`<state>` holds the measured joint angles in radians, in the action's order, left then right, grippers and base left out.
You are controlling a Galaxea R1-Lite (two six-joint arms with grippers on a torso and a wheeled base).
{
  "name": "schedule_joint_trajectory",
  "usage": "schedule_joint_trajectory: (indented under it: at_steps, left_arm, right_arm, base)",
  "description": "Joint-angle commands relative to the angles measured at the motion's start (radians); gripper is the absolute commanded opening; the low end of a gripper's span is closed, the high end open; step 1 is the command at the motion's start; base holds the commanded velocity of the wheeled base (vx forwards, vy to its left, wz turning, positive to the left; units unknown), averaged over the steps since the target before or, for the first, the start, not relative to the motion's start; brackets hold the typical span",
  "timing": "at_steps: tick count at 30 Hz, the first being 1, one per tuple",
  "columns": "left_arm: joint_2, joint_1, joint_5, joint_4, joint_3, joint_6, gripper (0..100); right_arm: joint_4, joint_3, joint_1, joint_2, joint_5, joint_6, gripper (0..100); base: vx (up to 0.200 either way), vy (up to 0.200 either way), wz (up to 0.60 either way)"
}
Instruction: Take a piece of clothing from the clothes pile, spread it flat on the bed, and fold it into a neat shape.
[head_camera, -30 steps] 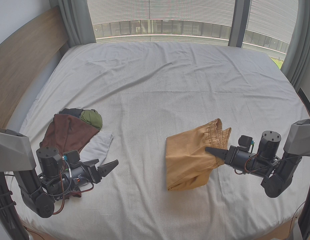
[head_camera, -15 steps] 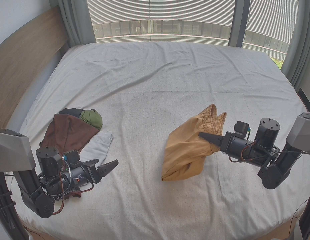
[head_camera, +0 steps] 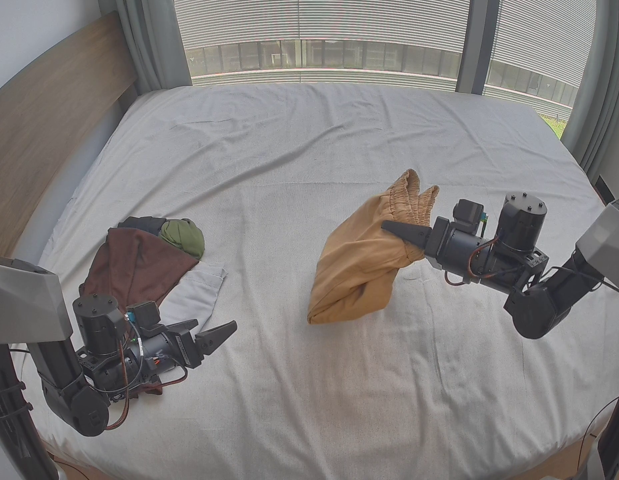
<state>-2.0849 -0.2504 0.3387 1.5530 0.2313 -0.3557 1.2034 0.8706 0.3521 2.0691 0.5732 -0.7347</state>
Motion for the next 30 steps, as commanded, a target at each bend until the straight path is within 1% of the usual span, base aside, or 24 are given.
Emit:
schedule_joint_trajectory:
  at_steps: [1, 14, 15, 19, 20, 21, 22, 23, 28, 30]
  left_arm:
    - [-0.006, 0.0, 0.0, 0.001, 0.0, 0.0, 100]
    - [-0.027, 0.005, 0.0, 0.001, 0.003, -0.002, 100]
    - [-0.027, 0.005, 0.0, 0.001, 0.003, -0.002, 100]
    - [-0.035, 0.005, 0.0, 0.001, 0.005, -0.002, 100]
    - [-0.035, 0.005, 0.0, 0.001, 0.005, -0.002, 100]
    - [-0.037, 0.005, 0.0, 0.001, 0.005, -0.002, 100]
    - [-0.037, 0.005, 0.0, 0.001, 0.005, -0.002, 100]
    - [-0.035, 0.01, 0.0, 0.001, 0.003, -0.002, 100]
    - [-0.047, 0.013, 0.002, 0.001, 0.003, 0.0, 100]
    - [-0.05, 0.013, 0.002, 0.001, 0.003, 0.0, 100]
  right_arm:
    - [-0.051, 0.094, -0.001, 0.005, 0.001, 0.001, 0]
    - [-0.214, 0.399, 0.002, 0.16, 0.001, 0.001, 0]
    - [-0.214, 0.399, 0.002, 0.16, 0.001, 0.001, 0]
    - [-0.317, 0.579, 0.002, 0.239, 0.001, 0.001, 0]
    - [-0.317, 0.579, 0.002, 0.239, 0.001, 0.001, 0]
    - [-0.354, 0.65, 0.002, 0.273, 0.002, 0.001, 0]
    - [-0.354, 0.65, 0.002, 0.273, 0.002, 0.001, 0]
    - [-0.393, 0.734, 0.002, 0.316, 0.002, 0.001, 0]
    - [-0.475, 0.923, 0.004, 0.422, 0.004, 0.0, 0]
    - [-0.492, 0.989, 0.005, 0.47, 0.016, -0.009, 0]
  base:
    - [0.0, 0.0, 0.0]
    - [0.0, 0.0, 0.0]
    - [0.0, 0.0, 0.0]
    - [0.0, 0.0, 0.0]
    - [0.0, 0.0, 0.0]
    - [0.0, 0.0, 0.0]
    - [0.0, 0.0, 0.0]
    - [0.0, 0.0, 0.0]
    - [0.0, 0.0, 0.0]
    - [0.0, 0.0, 0.0]
